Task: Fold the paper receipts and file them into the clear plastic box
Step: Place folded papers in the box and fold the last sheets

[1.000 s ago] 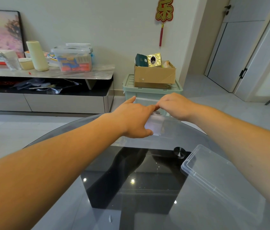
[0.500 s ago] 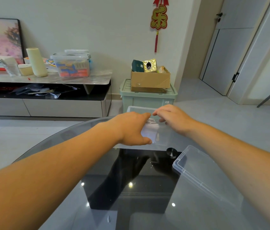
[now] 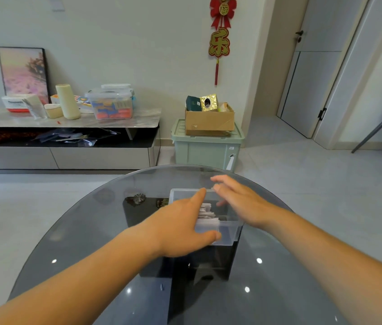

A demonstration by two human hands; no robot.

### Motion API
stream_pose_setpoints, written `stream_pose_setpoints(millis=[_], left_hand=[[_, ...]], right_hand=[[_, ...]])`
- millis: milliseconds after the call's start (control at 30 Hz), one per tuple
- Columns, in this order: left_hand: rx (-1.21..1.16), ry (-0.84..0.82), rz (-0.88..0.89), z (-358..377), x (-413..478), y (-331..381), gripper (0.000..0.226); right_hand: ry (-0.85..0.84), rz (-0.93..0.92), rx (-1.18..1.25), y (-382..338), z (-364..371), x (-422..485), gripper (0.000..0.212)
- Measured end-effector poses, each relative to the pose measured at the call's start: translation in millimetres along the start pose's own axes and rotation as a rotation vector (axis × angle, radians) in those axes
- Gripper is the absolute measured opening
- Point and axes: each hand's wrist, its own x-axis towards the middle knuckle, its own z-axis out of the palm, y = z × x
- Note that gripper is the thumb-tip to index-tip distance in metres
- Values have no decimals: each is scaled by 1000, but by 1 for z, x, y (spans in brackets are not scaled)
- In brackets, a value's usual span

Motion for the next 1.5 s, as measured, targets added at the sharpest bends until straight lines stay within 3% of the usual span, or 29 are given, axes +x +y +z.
stream_pose_setpoints(millis=[233, 333, 400, 467, 533, 667, 800, 967, 1133, 1233, 1367, 1500], left_hand=[[53, 17, -45, 8, -44, 26, 86], [154, 319, -51, -1, -31, 41, 68], [87, 411, -27, -12, -9, 56, 62], [47, 301, -44, -18, 23, 67, 65], [37, 112, -104, -19, 60, 74, 71], [3, -177, -221, -13, 119, 78, 77], [-128, -343, -352, -7, 141, 78, 83], [-306, -291, -395, -1, 142, 73, 87], [-603, -58, -342, -11, 123, 69, 64], [-671, 113, -306, -25, 106, 61, 69], [-757, 245, -211, -44, 69, 51, 58], [-826, 397, -136, -56, 27, 35, 68]], right_hand=[[52, -39, 107, 0, 13, -54, 47], [393, 2, 193, 1, -7, -67, 33], [632, 116, 174, 13, -23, -71, 30], [714, 285, 118, 32, -36, -73, 31], [655, 454, 37, 49, -41, -76, 29], [571, 639, 112, 76, -39, -72, 54], [559, 566, 184, 80, -34, -70, 34], [596, 504, 398, 62, -34, -69, 22], [617, 391, 525, 43, -38, -70, 22], [602, 254, 561, 28, -36, -68, 26], [560, 107, 512, 1, -27, -73, 63], [524, -26, 471, -21, -18, -78, 55]])
